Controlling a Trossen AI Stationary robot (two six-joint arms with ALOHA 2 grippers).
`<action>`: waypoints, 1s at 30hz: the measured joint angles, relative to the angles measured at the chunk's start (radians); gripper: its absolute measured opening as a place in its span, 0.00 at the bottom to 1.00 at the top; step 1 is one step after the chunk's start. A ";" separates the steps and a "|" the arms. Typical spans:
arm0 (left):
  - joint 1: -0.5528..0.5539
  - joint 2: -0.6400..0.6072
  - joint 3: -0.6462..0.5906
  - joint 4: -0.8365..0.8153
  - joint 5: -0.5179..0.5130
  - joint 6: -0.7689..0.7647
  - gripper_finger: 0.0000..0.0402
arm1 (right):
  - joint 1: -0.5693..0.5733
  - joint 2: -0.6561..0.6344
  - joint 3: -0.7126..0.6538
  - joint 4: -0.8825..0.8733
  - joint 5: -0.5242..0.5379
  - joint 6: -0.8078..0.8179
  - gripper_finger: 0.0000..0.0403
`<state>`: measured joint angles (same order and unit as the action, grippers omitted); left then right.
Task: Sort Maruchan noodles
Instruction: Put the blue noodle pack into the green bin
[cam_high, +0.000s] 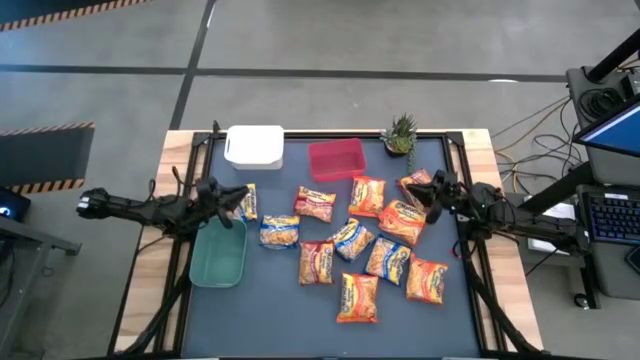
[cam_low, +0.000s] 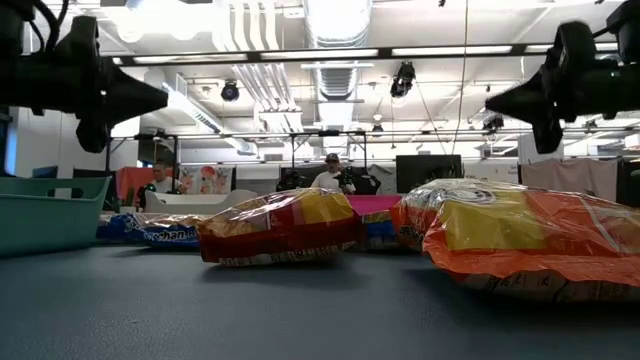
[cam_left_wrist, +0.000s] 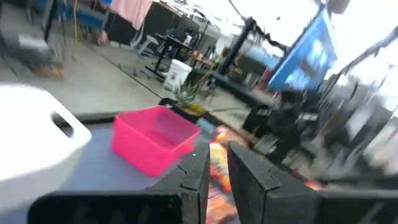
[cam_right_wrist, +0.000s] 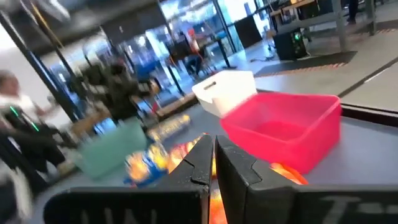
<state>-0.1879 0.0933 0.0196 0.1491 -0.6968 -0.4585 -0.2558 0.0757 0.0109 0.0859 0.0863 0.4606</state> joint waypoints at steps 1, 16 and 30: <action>0.000 0.000 0.000 0.010 0.000 -0.025 0.10 | 0.000 0.003 0.000 0.020 0.002 0.041 0.02; 0.000 0.012 0.000 0.238 -0.049 -0.227 0.10 | 0.044 0.125 0.000 0.345 -0.058 0.063 0.02; 0.000 0.204 0.073 0.475 0.008 -0.126 0.10 | 0.039 0.189 0.169 0.142 0.168 0.005 0.02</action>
<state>-0.1879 0.2976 0.0930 0.6238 -0.6888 -0.5845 -0.2165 0.2651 0.1795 0.2280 0.2539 0.4653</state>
